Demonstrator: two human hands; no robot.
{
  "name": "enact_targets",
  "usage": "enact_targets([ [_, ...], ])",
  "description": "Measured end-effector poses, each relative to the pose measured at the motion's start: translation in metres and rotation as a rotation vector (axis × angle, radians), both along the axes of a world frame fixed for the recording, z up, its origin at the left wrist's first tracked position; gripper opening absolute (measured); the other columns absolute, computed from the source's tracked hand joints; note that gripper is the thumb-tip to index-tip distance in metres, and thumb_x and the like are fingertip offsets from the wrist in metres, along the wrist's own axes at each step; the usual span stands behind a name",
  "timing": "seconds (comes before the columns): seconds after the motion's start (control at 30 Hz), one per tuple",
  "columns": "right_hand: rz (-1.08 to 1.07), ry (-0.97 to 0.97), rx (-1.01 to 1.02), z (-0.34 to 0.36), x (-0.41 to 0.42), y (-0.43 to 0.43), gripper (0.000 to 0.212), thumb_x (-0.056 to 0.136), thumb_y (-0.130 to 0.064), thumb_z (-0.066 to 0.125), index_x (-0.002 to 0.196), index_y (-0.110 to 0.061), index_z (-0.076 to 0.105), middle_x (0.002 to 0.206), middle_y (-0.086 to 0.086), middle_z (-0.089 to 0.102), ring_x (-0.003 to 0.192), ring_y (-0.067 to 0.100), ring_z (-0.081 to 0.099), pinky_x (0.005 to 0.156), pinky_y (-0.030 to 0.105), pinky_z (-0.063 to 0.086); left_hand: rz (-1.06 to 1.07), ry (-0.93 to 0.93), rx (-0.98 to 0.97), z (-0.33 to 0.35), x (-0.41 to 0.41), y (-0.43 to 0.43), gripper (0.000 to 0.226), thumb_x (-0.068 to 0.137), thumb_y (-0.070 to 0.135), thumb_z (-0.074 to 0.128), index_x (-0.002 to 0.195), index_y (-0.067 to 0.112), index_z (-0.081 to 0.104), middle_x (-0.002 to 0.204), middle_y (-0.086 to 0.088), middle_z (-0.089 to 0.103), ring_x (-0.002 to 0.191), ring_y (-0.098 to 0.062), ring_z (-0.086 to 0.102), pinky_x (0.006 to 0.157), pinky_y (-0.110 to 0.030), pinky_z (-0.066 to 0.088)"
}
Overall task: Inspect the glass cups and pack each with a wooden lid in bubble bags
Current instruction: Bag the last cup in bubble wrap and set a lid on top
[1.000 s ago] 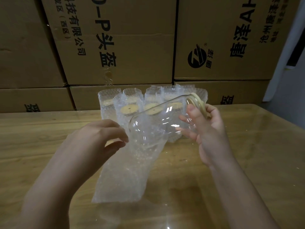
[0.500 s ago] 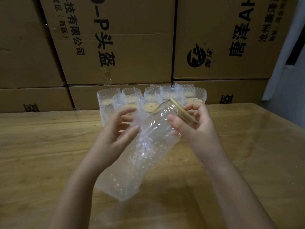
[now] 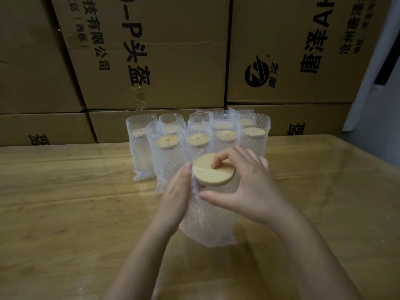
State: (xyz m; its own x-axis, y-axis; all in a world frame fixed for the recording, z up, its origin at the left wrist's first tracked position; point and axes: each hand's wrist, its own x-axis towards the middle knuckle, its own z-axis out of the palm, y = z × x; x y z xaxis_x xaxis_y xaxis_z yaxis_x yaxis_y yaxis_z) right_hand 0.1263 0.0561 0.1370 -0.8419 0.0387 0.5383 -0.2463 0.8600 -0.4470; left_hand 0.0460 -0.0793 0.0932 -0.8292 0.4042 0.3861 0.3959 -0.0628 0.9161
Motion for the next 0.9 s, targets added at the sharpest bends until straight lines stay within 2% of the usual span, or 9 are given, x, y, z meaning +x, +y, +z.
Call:
enact_targets([
  [0.1,-0.034,-0.05,0.024,-0.008,-0.007,0.004,0.049,0.058,-0.075,0.056,0.093,-0.047,0.037,0.103,-0.033,0.043,0.104,-0.002,0.033,0.093,0.026,0.016,-0.017,-0.039,0.011,-0.006,-0.006,0.001,0.038,0.098,0.037,0.034,0.101,0.018,0.067,0.092,0.01,0.071,0.087,0.0,0.064,0.074,-0.011,0.046],
  [0.2,-0.044,-0.104,0.05,-0.019,-0.014,0.007,0.051,0.057,-0.076,0.055,0.094,-0.047,0.036,0.102,-0.032,0.043,0.104,0.0,0.035,0.106,0.032,0.011,0.038,-0.053,-0.01,-0.011,-0.013,-0.002,0.031,0.1,0.028,0.041,0.098,0.009,0.066,0.089,-0.006,0.066,0.082,-0.009,0.06,0.073,-0.021,0.046],
  [0.33,-0.039,-0.178,0.026,-0.03,-0.022,0.006,0.047,0.064,-0.07,0.062,0.095,-0.044,0.039,0.106,-0.028,0.045,0.104,-0.003,0.038,0.112,0.04,0.007,0.105,0.004,-0.084,-0.013,-0.02,-0.007,0.021,0.098,0.023,0.049,0.091,0.016,0.067,0.079,0.001,0.065,0.073,-0.007,0.057,0.068,-0.023,0.046],
  [0.43,0.022,-0.225,-0.028,-0.034,-0.023,0.005,0.041,0.071,-0.063,0.063,0.098,-0.045,0.039,0.105,-0.032,0.04,0.099,-0.023,0.03,0.105,0.035,0.022,0.145,0.056,-0.148,-0.015,-0.025,-0.013,0.018,0.097,0.021,0.051,0.09,0.015,0.066,0.084,-0.013,0.066,0.076,-0.027,0.058,0.071,-0.039,0.047],
  [0.5,0.08,-0.265,-0.102,-0.031,-0.022,0.007,0.035,0.077,-0.06,0.061,0.104,-0.045,0.045,0.111,-0.034,0.039,0.103,-0.024,0.032,0.094,0.027,0.034,0.17,0.109,-0.183,-0.013,-0.028,-0.017,0.013,0.096,0.018,0.053,0.093,0.023,0.065,0.087,-0.006,0.067,0.079,-0.024,0.061,0.071,-0.035,0.048],
  [0.63,0.104,-0.265,-0.185,-0.019,-0.013,0.022,0.017,0.093,-0.04,0.048,0.108,-0.048,0.054,0.119,-0.04,0.037,0.107,-0.027,0.036,0.079,0.01,0.034,0.125,0.281,-0.292,-0.001,-0.032,-0.035,0.059,0.094,-0.002,0.047,0.114,0.054,0.048,0.115,0.023,0.058,0.092,-0.001,0.064,0.08,-0.026,0.054],
  [0.7,0.074,-0.262,-0.168,-0.013,-0.006,0.032,0.029,0.096,-0.022,0.043,0.1,-0.047,0.056,0.13,-0.033,0.035,0.112,-0.01,0.045,0.082,0.013,0.041,0.096,0.456,-0.47,0.006,-0.031,-0.047,0.073,0.091,-0.008,0.045,0.116,0.06,0.044,0.12,0.032,0.049,0.095,0.006,0.061,0.082,-0.023,0.052],
  [0.8,0.039,-0.335,-0.092,-0.006,0.003,0.04,0.036,0.091,-0.013,0.044,0.095,-0.046,0.057,0.14,-0.03,0.027,0.11,0.013,0.05,0.077,0.013,0.04,0.208,0.732,-0.69,0.016,-0.029,-0.058,0.049,0.092,0.004,0.053,0.122,0.043,0.055,0.127,0.024,0.05,0.092,0.002,0.061,0.075,-0.031,0.057],
  [0.9,0.026,-0.382,-0.024,-0.002,0.009,0.044,0.026,0.09,-0.019,0.051,0.091,-0.045,0.056,0.144,-0.025,0.026,0.115,-0.002,0.042,0.08,0.015,0.036,0.321,0.87,-0.793,0.026,-0.022,-0.06,0.024,0.089,0.017,0.06,0.11,0.028,0.059,0.122,0.012,0.058,0.078,-0.008,0.063,0.052,-0.032,0.055],
])
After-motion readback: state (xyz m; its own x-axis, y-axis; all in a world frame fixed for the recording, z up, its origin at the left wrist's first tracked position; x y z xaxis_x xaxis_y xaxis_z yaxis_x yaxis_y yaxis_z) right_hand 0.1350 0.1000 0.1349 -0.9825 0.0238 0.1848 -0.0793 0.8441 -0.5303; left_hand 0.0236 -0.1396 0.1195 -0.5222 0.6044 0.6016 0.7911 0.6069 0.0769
